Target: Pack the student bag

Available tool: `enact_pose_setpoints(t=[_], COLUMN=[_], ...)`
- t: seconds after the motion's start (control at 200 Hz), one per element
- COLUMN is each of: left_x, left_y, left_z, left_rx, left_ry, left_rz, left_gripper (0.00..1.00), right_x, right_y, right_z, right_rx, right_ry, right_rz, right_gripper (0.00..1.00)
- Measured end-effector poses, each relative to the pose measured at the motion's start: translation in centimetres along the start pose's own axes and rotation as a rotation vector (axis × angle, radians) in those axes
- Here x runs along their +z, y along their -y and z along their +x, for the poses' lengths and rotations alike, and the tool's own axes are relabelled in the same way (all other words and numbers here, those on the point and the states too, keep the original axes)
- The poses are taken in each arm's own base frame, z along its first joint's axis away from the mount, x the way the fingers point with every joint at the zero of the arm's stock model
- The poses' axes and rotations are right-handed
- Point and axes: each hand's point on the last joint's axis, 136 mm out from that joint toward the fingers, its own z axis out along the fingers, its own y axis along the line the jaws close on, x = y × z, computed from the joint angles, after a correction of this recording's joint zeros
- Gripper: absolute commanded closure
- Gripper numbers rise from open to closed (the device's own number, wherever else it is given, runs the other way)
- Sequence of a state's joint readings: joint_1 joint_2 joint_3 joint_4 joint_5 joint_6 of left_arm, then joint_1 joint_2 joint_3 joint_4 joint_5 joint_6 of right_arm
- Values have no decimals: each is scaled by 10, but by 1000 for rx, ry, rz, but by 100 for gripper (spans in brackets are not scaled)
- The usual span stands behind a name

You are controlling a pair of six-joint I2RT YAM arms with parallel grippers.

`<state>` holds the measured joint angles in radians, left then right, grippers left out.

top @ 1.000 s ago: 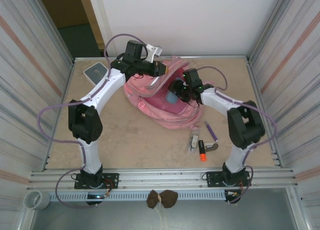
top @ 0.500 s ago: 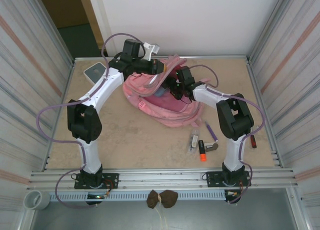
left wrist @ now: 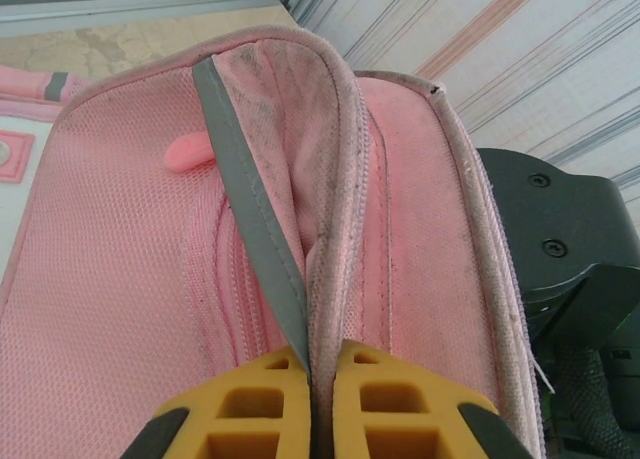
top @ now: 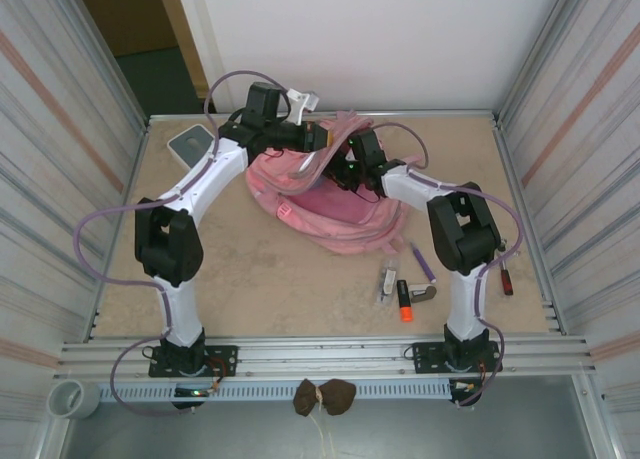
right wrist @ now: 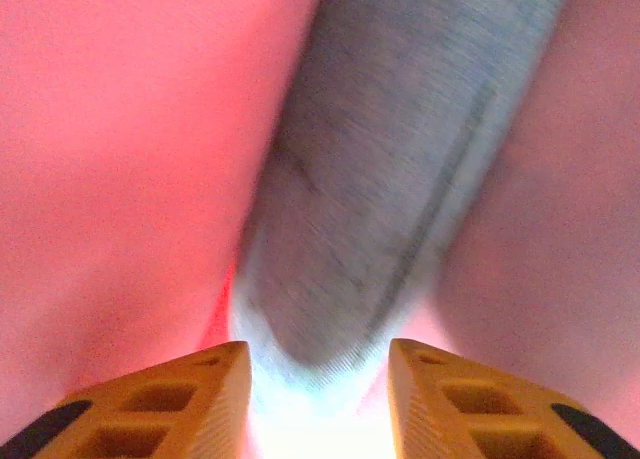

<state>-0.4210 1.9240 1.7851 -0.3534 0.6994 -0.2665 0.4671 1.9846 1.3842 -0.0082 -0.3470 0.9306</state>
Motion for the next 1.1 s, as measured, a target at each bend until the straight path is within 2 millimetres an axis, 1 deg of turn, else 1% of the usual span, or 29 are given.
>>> enact_pose_setpoints(t=[0.065,0.145,0.22,0.316,0.341,0.381,0.406,0.451,0.511,0.606,0.671,0.706,0.812,0.892,0.972,1.102], left_x=[1,2,2,3,4,4,4,4,5,5,5,5,5,5,5,5], left_y=[0,-1,-1,-2,-3,-3,-3,-3,-3,-3,-3,-3,-3,-3,-3,-3], left_z=[2,3,4,7,8,9,9,10,10,11,11,11,11,11,11,11], left_rx=[-1,-3,-3,-5,-6,-7,-8,-8,-5,-5,-3,-3,-2,-2,-3,-3], left_ry=[-4,-7,-7,-10,-11,-14,-15,-15,-15,-17,-16,-16,-17,-17,-17,-17], left_rz=[0,0,3,7,7,9,10,10,11,12,12,12,12,12,12,12], left_gripper=[100,100,100,100,100,100,100,100,100,100,100,100,100,100,100,100], right_x=[-19,-54,-91,-140,-150,-166,-172,-181,-186,-187,-187,-188,-181,-170,-161,-155], right_y=[13,23,22,18,18,25,30,44,67,110,134,144,160,165,171,183], right_z=[8,16,18,23,25,31,35,47,70,112,133,141,152,157,163,167], right_rx=[-19,-61,-120,-194,-208,-228,-234,-246,-254,-261,-261,-256,-257,-273,-293,-307], right_ry=[-15,-14,16,77,86,100,101,93,49,-53,-108,-129,-167,-181,-202,-218], right_rz=[20,55,80,128,143,195,223,297,394,542,611,640,692,716,740,795], right_gripper=[43,35,30,27,26,25,24,22,19,15,14,14,15,18,18,18])
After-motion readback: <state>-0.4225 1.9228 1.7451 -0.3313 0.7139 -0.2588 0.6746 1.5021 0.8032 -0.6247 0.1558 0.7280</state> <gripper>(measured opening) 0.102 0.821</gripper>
